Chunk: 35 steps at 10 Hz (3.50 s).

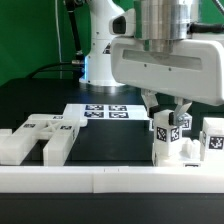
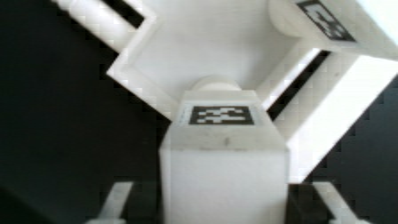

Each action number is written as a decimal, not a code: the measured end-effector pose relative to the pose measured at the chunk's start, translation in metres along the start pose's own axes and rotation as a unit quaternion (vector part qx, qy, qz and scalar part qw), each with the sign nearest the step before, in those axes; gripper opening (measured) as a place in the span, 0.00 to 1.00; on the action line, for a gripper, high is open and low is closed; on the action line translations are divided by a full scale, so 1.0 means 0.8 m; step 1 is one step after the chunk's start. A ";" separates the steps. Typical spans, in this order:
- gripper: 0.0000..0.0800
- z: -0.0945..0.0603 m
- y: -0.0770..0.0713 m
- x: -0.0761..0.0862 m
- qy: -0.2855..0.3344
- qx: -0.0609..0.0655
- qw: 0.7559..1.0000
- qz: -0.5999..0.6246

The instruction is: Assemble chair

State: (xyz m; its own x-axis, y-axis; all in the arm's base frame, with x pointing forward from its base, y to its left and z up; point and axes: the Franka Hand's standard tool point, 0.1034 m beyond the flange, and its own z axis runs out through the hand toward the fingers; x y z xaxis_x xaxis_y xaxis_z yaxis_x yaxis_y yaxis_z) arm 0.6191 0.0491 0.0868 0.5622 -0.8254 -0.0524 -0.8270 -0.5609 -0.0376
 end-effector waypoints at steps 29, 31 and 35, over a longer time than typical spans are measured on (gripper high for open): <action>0.77 0.001 -0.007 -0.002 0.017 -0.005 0.880 -0.474; 0.54 0.001 -0.007 -0.002 0.017 -0.005 0.889 -0.457; 0.36 0.001 -0.007 -0.002 0.017 -0.004 0.924 -0.382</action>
Offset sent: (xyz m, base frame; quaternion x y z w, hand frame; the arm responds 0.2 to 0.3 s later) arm -0.0017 -0.0020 -0.0039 -0.0053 -0.0087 0.2183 0.9758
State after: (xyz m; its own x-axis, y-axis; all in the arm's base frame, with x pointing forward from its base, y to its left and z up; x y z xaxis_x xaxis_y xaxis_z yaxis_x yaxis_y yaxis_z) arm 0.6226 0.0533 0.0862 0.9816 -0.1899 0.0183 -0.1889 -0.9810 -0.0437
